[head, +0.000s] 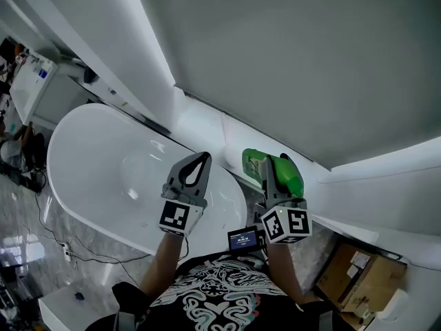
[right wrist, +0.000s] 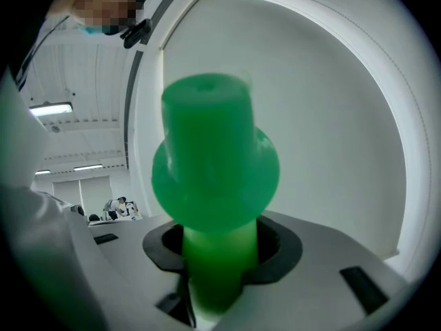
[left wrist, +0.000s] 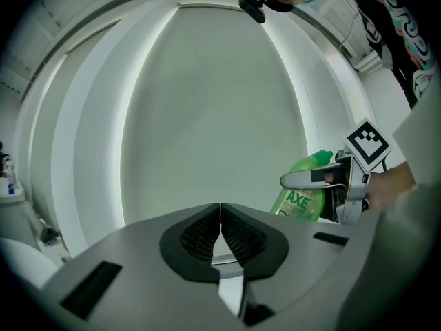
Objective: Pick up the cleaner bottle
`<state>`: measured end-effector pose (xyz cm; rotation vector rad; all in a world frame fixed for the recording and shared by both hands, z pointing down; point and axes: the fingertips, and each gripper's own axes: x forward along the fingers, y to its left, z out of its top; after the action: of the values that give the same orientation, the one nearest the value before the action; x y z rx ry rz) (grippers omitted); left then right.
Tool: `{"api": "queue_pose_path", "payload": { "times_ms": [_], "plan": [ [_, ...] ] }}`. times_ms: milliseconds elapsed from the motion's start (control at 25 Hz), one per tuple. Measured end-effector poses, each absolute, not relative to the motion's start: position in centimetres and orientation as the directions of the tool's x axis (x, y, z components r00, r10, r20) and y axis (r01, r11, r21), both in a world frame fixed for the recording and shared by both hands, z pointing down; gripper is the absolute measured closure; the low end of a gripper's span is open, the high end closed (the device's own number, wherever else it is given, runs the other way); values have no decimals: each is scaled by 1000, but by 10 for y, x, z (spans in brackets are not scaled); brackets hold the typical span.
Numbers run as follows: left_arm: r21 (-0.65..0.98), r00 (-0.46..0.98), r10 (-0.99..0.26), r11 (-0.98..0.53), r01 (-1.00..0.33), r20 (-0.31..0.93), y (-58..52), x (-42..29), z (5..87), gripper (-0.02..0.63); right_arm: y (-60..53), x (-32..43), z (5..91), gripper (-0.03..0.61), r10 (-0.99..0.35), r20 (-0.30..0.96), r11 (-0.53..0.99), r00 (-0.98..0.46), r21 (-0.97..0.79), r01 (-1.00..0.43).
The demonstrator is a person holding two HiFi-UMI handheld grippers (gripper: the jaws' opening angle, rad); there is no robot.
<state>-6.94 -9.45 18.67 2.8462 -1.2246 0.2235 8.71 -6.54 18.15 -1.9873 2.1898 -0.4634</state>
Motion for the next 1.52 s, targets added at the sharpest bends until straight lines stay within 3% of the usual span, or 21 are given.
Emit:
{"api": "queue_pose_path", "payload": {
  "times_ms": [1520],
  "plan": [
    [-27, 629, -771, -634, -773, 105, -99, -99, 151, 595, -65, 75, 157, 391, -986, 72, 114, -148, -347, -931]
  ]
}}
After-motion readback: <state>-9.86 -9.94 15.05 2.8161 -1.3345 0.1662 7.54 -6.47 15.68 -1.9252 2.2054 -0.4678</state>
